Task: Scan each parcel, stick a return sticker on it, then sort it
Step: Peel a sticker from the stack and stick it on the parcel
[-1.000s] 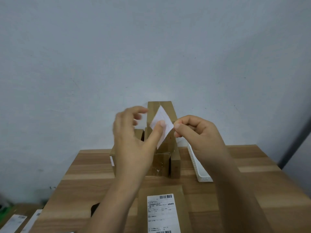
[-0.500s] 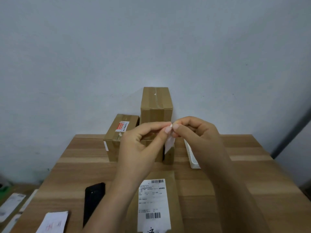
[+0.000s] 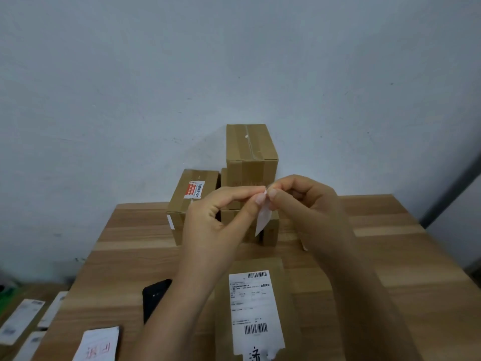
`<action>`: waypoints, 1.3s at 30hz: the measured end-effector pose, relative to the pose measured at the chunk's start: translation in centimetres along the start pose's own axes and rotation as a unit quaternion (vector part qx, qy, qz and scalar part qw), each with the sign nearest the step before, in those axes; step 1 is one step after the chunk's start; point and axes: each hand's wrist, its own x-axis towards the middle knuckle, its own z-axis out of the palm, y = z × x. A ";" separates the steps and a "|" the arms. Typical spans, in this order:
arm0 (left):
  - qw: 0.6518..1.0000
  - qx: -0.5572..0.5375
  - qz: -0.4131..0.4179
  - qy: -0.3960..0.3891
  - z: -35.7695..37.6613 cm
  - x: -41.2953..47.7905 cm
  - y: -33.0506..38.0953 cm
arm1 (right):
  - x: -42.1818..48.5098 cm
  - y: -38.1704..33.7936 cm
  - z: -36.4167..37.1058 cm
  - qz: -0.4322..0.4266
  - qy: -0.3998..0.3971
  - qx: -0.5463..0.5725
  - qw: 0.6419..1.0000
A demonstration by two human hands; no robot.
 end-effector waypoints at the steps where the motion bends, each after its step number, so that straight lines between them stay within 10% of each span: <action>1: 1.000 0.001 0.001 -0.003 -0.4 0.2 -0.1 | 0.1 0.0 0.4 0.001 0.001 -0.011 1.000; 23: 0.978 0.124 0.157 -0.058 -8.0 3.2 -1.1 | 0.6 -1.3 7.1 0.013 0.052 -0.039 0.998; 39: 0.992 0.075 0.087 -0.047 -9.8 2.5 -0.4 | 0.8 -1.8 8.9 -0.030 0.040 -0.043 0.998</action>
